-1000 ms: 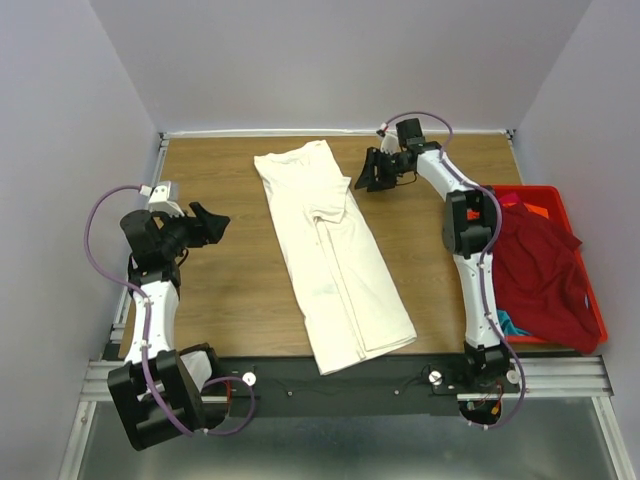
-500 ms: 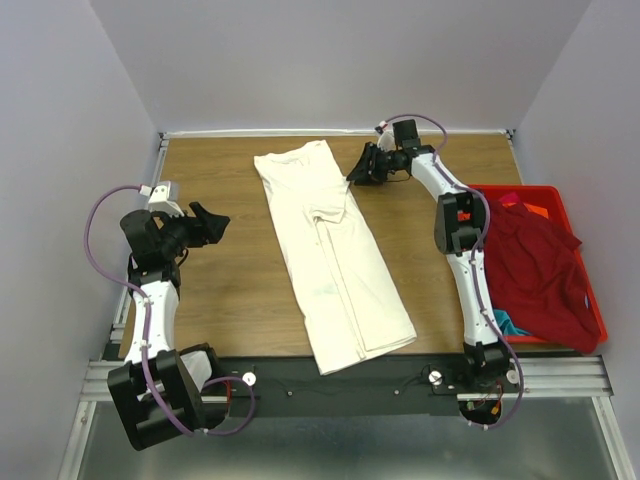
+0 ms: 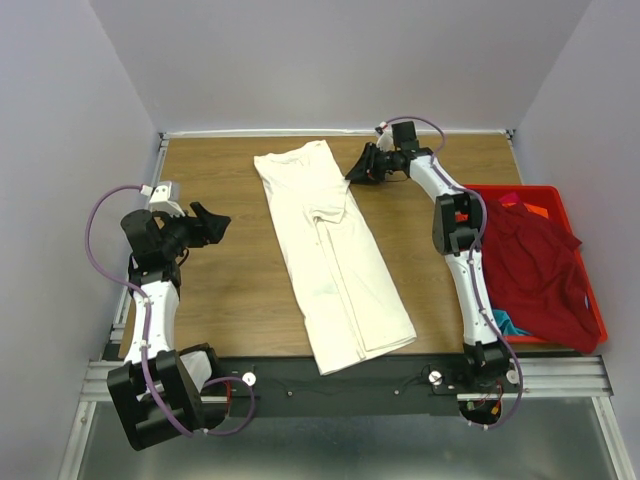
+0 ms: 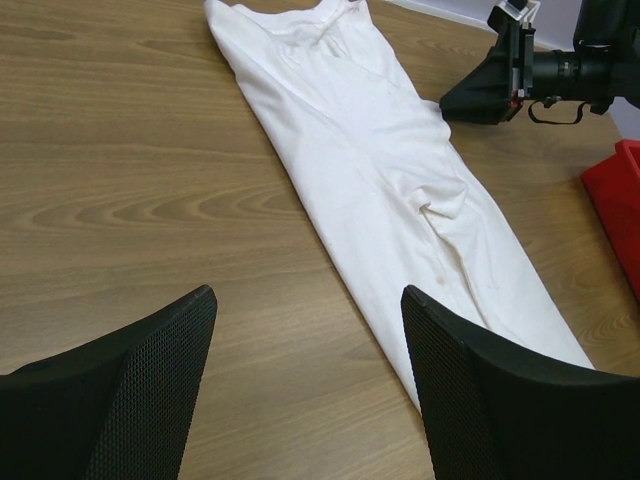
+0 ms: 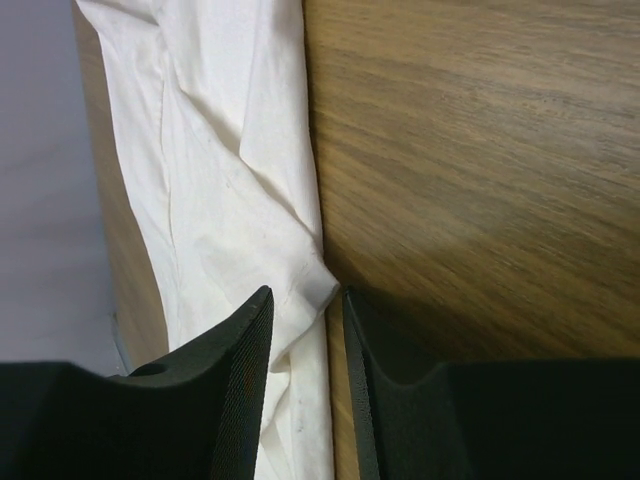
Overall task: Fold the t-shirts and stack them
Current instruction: Fold the tshirt
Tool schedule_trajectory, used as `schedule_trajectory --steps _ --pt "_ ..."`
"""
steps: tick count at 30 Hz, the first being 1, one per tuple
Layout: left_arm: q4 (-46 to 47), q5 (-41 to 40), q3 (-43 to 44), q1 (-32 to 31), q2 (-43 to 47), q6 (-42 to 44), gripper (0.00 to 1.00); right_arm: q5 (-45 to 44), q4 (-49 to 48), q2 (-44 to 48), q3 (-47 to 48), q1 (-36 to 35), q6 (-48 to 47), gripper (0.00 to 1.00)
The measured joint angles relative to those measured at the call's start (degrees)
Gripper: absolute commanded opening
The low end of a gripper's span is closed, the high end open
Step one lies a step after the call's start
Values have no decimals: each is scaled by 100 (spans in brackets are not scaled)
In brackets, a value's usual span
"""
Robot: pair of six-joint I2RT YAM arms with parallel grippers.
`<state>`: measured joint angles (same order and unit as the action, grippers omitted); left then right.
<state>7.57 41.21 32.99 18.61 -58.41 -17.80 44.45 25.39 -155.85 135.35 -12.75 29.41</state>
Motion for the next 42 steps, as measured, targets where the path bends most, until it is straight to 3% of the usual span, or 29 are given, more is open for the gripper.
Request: schedule_trajectory --steps 8,13,15,42 --pt "-2 0 0 -2 0 0 82 24 -131 -118 111 -7 125 31" --pt "-2 0 0 -20 0 0 82 2 -181 -168 114 -7 136 5" --pt "-2 0 0 -26 0 0 82 -31 -175 -170 114 -7 120 1" --pt "-4 -2 0 -74 28 0 82 -328 -175 44 153 -85 -361 1"
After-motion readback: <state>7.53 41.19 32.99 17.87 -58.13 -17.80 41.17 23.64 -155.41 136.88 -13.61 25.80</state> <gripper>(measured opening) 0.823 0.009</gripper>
